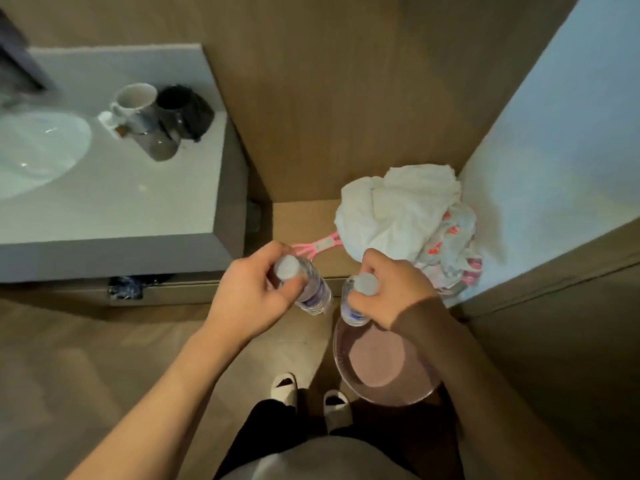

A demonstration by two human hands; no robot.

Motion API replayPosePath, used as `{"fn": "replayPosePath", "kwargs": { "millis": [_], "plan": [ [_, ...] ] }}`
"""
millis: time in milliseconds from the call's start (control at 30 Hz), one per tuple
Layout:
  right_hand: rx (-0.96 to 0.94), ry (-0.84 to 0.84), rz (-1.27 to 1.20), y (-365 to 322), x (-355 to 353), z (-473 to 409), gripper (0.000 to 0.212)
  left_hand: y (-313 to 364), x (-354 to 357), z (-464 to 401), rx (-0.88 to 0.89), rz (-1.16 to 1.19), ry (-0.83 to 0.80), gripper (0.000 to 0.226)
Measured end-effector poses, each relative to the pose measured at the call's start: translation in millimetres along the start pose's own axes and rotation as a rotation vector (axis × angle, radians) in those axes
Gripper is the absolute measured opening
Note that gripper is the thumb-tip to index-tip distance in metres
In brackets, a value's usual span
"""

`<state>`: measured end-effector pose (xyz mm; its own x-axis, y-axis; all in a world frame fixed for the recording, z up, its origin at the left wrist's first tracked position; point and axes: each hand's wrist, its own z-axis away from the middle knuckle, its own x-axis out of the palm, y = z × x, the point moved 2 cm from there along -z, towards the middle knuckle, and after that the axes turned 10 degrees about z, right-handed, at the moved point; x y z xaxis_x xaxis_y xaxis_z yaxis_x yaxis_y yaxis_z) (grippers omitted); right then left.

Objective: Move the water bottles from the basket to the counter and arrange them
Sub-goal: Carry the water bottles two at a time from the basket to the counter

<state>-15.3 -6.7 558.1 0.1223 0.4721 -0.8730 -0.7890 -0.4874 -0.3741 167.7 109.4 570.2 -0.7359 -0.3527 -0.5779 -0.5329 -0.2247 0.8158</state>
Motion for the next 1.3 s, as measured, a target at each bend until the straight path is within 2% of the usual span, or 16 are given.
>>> {"fn": "replayPosePath", "kwargs": {
  "millis": [133,233,333,433,600,700,767,933,1100,1300],
  "plan": [
    [-0.253,-0.012,0.048,-83.6,9.1,-14.9,0.027,-32.6,-62.3,40.3,-0.111,0.009,0.202,0.02],
    [-0.363,-0.117,0.083,-154.6,28.5,-23.2,0.025,-65.9,-112.6,78.5,-0.202,0.025,0.35,0.02],
    [-0.5,-0.152,0.149,-233.1,57.2,-28.8,0.028,-98.8,-168.2,120.9,-0.283,0.043,0.493,0.019],
    [-0.585,-0.202,0.195,-316.4,90.6,-27.9,0.03,-135.3,-226.4,167.2,-0.345,0.06,0.624,0.02],
    [-0.692,-0.281,0.193,-456.9,147.6,-10.5,0.028,-202.8,-320.9,245.0,-0.483,0.154,0.752,0.021],
    [-0.783,-0.291,0.173,-535.7,182.2,0.6,0.029,-241.3,-380.0,286.7,-0.516,0.213,0.892,0.021],
    [-0.845,-0.305,0.195,-584.7,202.5,6.9,0.028,-259.9,-416.3,312.3,-0.52,0.172,0.982,0.018],
    [-0.938,-0.357,0.22,-700.7,257.5,8.3,0.028,-307.9,-503.2,359.5,-0.506,0.104,1.105,0.019],
    [-1.029,-0.416,0.295,-818.9,322.6,-8.9,0.03,-384.6,-597.2,384.8,-0.525,0.06,1.197,0.019],
    [-1.131,-0.384,0.318,-980.2,378.9,-37.4,0.031,-468.8,-732.0,406.2,-0.557,0.073,1.269,0.018]
  ]
}}
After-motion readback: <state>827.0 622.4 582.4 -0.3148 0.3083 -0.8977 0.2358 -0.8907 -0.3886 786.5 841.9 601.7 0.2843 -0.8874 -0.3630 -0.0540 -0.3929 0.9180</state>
